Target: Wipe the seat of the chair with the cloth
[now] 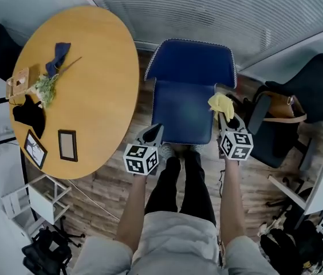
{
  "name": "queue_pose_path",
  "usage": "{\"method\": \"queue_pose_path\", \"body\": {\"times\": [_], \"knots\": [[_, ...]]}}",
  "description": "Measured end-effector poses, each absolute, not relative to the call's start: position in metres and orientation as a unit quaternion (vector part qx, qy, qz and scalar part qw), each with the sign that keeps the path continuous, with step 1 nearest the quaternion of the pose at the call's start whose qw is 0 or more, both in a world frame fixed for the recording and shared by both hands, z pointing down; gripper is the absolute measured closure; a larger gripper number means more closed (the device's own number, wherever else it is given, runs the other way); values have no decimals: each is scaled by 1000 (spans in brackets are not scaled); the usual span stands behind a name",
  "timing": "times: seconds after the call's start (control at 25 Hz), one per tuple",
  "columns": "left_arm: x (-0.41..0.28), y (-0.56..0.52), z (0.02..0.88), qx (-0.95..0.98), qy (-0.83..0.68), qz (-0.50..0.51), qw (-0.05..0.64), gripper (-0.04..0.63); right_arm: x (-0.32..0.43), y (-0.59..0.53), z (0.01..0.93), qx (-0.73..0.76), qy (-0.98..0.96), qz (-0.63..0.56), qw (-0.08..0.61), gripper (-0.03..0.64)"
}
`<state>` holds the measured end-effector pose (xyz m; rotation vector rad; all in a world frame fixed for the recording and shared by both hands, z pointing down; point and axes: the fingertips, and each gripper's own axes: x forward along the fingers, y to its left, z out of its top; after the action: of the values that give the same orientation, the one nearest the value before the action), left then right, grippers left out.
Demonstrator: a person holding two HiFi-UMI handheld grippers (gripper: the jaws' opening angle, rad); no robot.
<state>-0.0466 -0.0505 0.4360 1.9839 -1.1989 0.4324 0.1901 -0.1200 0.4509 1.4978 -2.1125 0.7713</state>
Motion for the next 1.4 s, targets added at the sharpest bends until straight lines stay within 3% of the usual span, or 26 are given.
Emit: {"method": "queue_pose_path", "body": {"times": [0.48, 0.76, 1.2, 1.4], "knots": [[-10, -45, 540, 772, -457, 211, 388, 568, 199, -159, 575, 442, -793, 176, 381, 515], [16, -57, 583, 787, -435, 229, 372, 568, 210, -178, 655, 369, -763, 50, 528, 514], [12, -57, 606, 786, -441, 262, 346, 568, 222, -216, 739, 332, -668, -160, 646, 514], [12, -49, 616, 781, -440, 263, 357, 568, 216, -187, 797, 198, -678, -135, 695, 514]]}}
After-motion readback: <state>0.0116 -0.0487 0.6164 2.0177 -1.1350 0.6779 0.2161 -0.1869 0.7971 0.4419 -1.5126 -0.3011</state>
